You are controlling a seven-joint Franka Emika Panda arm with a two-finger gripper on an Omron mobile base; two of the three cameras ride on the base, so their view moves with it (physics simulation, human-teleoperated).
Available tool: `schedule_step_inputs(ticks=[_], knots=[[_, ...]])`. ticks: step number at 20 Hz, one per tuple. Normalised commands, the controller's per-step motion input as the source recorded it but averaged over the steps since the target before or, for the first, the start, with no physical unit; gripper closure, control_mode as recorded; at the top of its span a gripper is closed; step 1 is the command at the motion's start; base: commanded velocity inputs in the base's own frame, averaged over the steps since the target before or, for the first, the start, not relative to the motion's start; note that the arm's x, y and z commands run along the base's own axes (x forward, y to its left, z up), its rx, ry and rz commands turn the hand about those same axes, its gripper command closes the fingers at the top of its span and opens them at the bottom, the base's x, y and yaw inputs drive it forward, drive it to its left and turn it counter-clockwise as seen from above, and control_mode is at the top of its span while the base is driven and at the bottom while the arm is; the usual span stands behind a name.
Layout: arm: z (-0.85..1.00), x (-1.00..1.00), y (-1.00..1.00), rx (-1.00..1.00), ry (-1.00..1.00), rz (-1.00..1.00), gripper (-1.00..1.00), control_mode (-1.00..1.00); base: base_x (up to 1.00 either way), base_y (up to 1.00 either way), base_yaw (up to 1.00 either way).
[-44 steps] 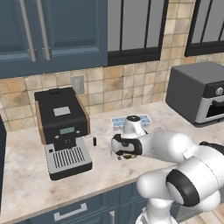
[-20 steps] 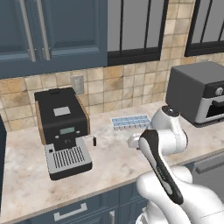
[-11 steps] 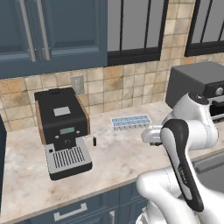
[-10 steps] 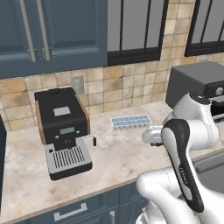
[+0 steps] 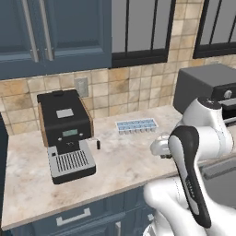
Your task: Place the broccoli and garlic inside the fridge drawer. Close the drawer after placing the vegetables.
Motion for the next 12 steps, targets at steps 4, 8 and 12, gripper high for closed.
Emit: schedule_step_inputs(ticks=[4,8,12], knots=[[0.0,0.0,0.0,0.0,0.0,0.0,1.0,1.0,-1.0,0.0,0.36],[0.0,0.0,0.0,0.0,0.0,0.0,1.0,1.0,-1.0,0.0,0.47],[0.0,0.0,0.0,0.0,0.0,0.0,1.0,1.0,-1.0,0.0,0.55]])
